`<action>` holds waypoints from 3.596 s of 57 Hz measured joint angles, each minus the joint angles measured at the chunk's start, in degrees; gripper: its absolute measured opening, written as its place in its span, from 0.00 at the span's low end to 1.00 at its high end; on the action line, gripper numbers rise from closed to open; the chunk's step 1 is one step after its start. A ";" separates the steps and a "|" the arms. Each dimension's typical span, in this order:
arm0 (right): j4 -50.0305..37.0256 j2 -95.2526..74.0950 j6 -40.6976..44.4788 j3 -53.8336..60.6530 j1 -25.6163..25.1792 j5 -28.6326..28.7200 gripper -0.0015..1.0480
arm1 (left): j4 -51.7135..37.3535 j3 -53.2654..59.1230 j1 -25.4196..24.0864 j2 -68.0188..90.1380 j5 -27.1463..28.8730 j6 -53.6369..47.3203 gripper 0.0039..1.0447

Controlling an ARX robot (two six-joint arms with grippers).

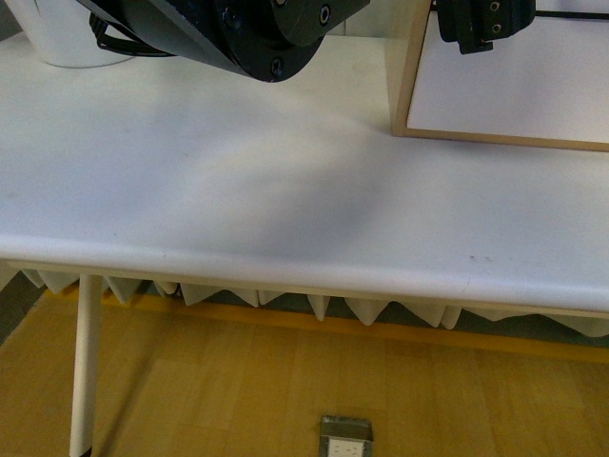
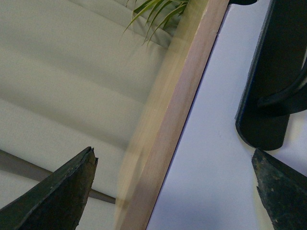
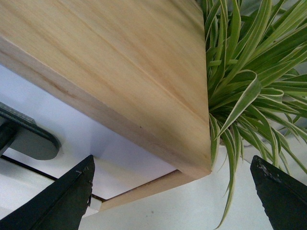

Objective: Close drawer sideways

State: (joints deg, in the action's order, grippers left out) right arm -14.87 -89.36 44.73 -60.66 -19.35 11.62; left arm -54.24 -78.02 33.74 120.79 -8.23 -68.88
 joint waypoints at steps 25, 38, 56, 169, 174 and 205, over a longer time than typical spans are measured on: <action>1.44 14.03 -4.33 9.42 -2.49 5.11 0.91 | -7.15 14.23 -3.72 -6.08 3.78 2.82 0.94; 2.25 27.19 -9.27 18.43 -5.60 7.54 0.91 | -14.91 27.65 -8.70 -11.82 7.19 8.90 0.94; 8.17 50.71 -17.18 33.53 -8.48 8.85 0.91 | -17.03 55.12 -14.36 -36.48 15.91 22.80 0.94; 15.08 89.15 -44.00 60.26 19.12 -11.37 0.01 | 41.00 77.53 -33.59 -107.78 8.35 68.78 0.04; 15.06 89.15 -44.00 60.26 19.12 -11.37 0.01 | 42.16 77.53 -33.59 -108.96 8.35 68.78 0.04; 15.06 89.15 -44.02 60.26 19.12 -11.37 0.01 | 54.21 77.48 -33.59 -120.50 8.24 68.83 0.04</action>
State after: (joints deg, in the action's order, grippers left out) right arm 0.19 -0.21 0.71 -0.40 -0.23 0.25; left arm -0.03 -0.54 0.14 0.30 0.01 -0.05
